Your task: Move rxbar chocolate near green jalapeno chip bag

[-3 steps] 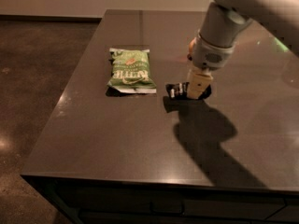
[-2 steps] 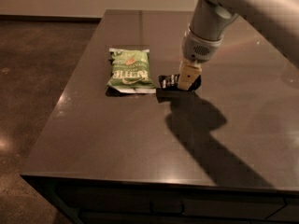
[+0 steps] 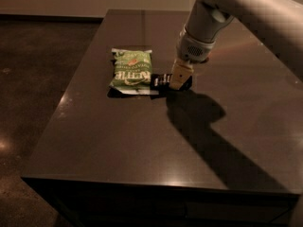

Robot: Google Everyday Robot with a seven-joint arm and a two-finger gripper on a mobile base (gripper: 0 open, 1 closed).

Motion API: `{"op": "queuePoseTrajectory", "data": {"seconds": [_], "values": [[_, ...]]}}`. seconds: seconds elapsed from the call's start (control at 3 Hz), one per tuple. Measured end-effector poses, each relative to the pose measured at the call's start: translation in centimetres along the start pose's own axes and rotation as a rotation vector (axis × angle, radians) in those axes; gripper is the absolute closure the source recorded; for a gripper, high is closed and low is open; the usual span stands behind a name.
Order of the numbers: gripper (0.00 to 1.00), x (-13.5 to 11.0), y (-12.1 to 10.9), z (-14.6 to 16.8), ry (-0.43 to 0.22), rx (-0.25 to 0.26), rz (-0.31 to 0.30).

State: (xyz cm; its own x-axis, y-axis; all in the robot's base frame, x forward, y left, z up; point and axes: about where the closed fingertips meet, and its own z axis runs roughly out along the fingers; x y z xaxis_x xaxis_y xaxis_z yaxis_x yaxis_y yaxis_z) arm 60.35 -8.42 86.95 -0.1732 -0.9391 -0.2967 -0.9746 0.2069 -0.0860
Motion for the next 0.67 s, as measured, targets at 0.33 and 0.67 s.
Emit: {"op": "queuePoseTrajectory", "data": {"seconds": [0.33,0.67], "values": [[0.34,-0.01,0.27,0.31,-0.015,-0.005,0.005],[0.1,-0.03,0.28,0.47,-0.015,-0.006,0.005]]}}
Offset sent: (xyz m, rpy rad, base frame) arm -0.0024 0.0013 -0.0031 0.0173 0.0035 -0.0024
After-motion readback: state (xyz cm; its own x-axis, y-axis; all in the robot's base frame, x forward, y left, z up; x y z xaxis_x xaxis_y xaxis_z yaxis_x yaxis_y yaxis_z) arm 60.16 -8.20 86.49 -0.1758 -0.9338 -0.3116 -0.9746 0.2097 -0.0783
